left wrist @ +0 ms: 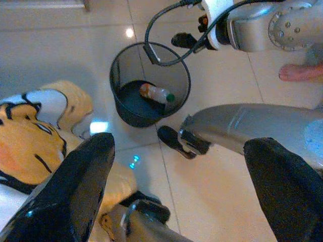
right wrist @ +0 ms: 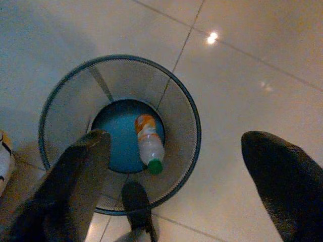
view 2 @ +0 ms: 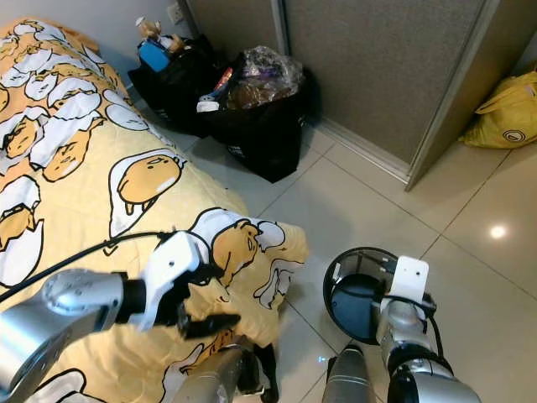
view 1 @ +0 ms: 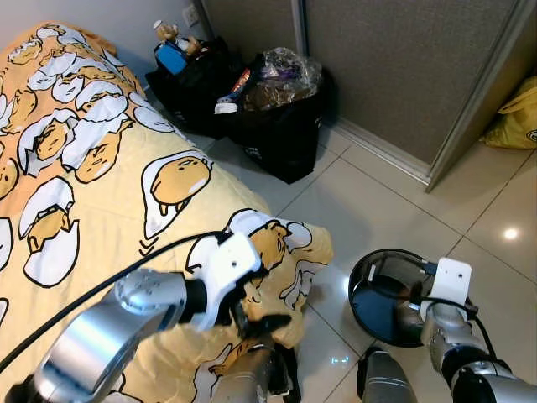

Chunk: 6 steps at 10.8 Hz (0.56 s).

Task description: Clean up the room

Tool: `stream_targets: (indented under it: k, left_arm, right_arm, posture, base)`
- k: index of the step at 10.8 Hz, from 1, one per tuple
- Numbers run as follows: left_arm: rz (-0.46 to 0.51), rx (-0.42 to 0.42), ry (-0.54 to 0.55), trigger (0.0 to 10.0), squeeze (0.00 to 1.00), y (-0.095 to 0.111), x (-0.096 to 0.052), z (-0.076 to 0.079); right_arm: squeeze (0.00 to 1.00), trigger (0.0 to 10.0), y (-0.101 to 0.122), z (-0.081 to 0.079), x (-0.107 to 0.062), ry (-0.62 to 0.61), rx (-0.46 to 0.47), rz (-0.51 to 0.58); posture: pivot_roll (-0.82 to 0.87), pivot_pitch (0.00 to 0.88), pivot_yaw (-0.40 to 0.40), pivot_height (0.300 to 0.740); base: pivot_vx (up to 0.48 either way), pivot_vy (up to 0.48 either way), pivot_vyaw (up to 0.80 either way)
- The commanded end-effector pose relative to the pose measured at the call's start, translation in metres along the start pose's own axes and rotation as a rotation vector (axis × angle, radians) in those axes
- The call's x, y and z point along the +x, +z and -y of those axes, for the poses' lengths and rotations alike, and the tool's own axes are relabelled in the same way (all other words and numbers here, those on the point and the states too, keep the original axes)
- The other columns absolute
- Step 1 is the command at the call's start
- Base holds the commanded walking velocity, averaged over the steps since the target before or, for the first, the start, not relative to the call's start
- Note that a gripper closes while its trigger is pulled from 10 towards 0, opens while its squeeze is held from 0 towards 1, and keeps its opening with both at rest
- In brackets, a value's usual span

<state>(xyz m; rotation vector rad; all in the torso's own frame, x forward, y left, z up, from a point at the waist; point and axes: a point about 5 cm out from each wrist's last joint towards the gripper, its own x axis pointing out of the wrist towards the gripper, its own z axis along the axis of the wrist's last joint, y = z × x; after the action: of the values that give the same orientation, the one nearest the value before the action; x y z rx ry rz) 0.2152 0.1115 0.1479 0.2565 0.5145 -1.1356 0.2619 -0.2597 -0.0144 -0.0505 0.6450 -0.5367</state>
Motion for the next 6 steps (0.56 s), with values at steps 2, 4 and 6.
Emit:
stream_targets:
  k: [2,4,6]
  left_arm:
    - [-0.001,-0.004,0.047,10.0,0.0,-0.004,0.004,-0.006]
    - [0.149,-0.096,0.374,10.0,0.0,-0.003,0.013,-0.039]
    - [0.322,-0.192,0.568,10.0,0.0,0.001,0.026,-0.051]
  right_arm:
    - [1.0,10.0,0.008,-0.009,-0.001,0.02,-0.047,0.057]
    - [0.0,10.0,0.036,-0.032,-0.007,0.099,-0.093,0.246]
    - [0.0,10.0,0.052,-0.049,-0.022,0.161,-0.171,0.456]
  posture:
    - [0.02,0.219,0.23,0.74]
    - [-0.01,0.143,0.175,0.74]
    - [-0.05,0.049,0.122,0.74]
  base:
    - [0.0,0.0,0.0]
    - [0.0,0.0,0.0]
    - [0.0,0.0,0.0]
